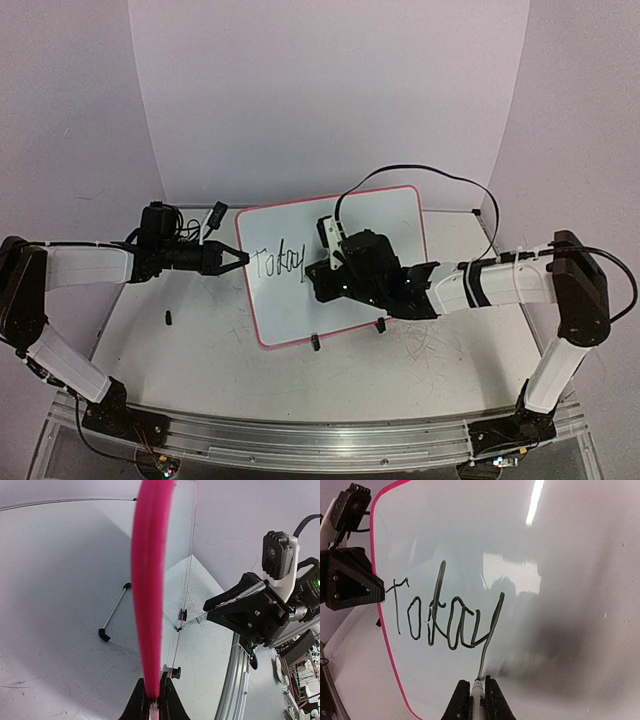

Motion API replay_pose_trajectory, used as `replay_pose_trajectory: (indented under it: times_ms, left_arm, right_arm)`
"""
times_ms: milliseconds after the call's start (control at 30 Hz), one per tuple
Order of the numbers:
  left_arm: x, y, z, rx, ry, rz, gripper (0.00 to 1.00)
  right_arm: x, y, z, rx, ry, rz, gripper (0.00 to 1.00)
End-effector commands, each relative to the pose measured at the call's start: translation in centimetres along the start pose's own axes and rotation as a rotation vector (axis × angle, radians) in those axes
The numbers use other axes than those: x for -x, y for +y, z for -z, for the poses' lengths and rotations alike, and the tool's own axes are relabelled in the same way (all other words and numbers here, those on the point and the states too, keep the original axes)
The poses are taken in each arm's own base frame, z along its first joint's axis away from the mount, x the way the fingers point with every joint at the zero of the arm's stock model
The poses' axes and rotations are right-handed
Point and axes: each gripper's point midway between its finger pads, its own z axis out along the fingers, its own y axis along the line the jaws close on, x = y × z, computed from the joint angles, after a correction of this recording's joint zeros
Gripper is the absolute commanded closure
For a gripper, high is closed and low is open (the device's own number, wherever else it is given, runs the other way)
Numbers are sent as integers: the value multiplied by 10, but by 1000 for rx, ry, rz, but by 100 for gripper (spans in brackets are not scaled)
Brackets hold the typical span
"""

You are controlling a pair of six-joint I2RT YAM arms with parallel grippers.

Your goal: Write a sentence on the whiteboard

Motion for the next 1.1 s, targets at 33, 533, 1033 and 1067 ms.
replay_pose_trajectory:
  times_ms: [33,533,1033,1067]
  left_arm:
    - [9,13,0,76,-14,-30,100]
    - [3,20,0,100,-5,-29,100]
    - [-5,25,1,131,4,-45,100]
    - [-6,26,1,132,6,-42,100]
  right_arm:
    - [4,10,-10,7,-2,-5,100]
    - [84,-19,101,74,-232,96,100]
    - [84,-17,81,30,-206,114,100]
    - [82,-18,80,23,-201,126,100]
